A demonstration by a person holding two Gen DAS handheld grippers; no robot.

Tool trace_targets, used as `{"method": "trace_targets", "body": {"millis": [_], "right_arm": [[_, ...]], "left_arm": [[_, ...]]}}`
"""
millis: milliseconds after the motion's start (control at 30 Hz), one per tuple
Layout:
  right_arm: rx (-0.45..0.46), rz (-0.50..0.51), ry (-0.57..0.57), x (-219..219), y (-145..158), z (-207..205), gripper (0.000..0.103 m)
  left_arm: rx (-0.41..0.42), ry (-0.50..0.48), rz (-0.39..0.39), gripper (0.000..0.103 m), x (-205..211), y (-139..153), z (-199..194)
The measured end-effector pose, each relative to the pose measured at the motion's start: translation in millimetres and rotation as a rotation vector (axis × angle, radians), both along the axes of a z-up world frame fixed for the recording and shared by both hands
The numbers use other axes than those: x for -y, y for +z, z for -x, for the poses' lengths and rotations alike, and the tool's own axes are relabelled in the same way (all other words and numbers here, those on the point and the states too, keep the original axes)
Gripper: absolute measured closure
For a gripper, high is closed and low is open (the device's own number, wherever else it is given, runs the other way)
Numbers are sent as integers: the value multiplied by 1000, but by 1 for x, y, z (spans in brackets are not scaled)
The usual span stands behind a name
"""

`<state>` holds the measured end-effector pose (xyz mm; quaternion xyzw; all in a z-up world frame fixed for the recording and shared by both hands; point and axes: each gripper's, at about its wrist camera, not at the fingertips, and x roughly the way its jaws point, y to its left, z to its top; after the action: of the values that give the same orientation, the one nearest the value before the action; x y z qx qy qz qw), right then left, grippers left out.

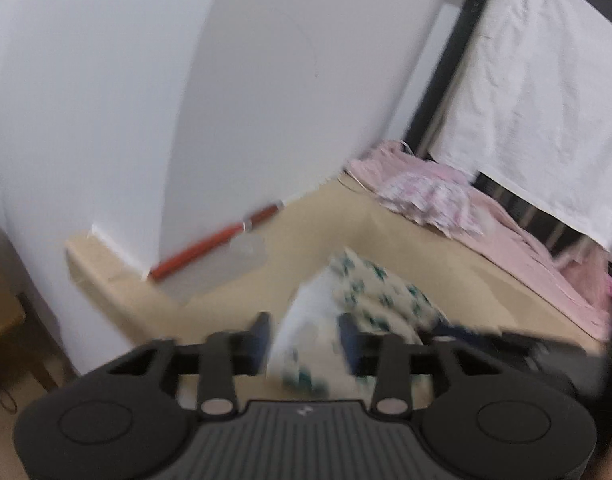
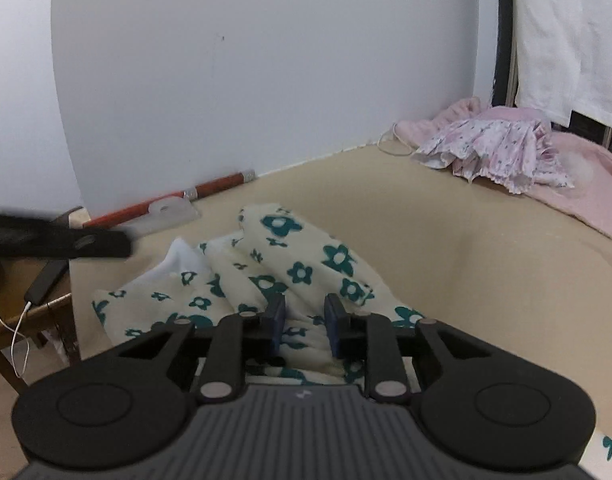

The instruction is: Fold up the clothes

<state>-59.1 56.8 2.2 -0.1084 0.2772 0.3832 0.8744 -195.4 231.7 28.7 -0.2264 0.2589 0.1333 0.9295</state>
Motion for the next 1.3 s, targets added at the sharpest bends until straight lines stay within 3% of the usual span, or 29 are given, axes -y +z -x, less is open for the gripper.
{"method": "trace_targets", "body": {"millis": [100, 200, 300, 333, 400, 567, 667, 733, 767, 800, 900, 1033, 1200, 1300], "right_arm": [[-18, -5, 9, 5, 9, 2, 80], [-4, -104, 68, 16, 36, 3, 73], [99, -100, 137, 17, 45, 10, 53], [135, -86, 186, 15, 43, 13, 50], [154, -28, 259, 7, 42, 14, 50], [106, 73, 418, -26, 39, 4, 50], [88, 196, 482, -50, 27, 2, 53], [100, 257, 501, -61, 18, 7, 68], [82, 245, 480, -61, 18, 5, 88], [59, 223, 451, -60, 19, 2, 92], [-81, 60, 329, -40, 24, -23, 93], [-246, -138, 247, -13, 20, -42, 93], [-513, -346, 164, 12, 8, -69, 93], [-567, -365, 143, 16, 3, -74, 94]], "left_arm": [[-9, -32, -34, 57, 11, -1, 10], [-32, -54, -99, 53, 23, -3, 11], [-67, -87, -162, 61, 30, -9, -3], [-72, -97, -170, 74, 30, -11, -7], [-75, -79, -150, 86, 25, -16, -12], [-48, 2, -95, 89, 10, -23, -14], [-24, 38, -94, 89, 4, -23, -5], [-7, 41, -97, 89, 0, -21, 0], [3, 38, -99, 89, -2, -20, 3], [14, 31, -99, 87, -4, -19, 6], [56, -37, -109, 73, -5, -15, 6], [65, -101, -138, 70, 3, -12, -3], [78, -172, -25, 65, 8, -19, -21], [95, -157, 51, 66, 4, -27, -34]]}}
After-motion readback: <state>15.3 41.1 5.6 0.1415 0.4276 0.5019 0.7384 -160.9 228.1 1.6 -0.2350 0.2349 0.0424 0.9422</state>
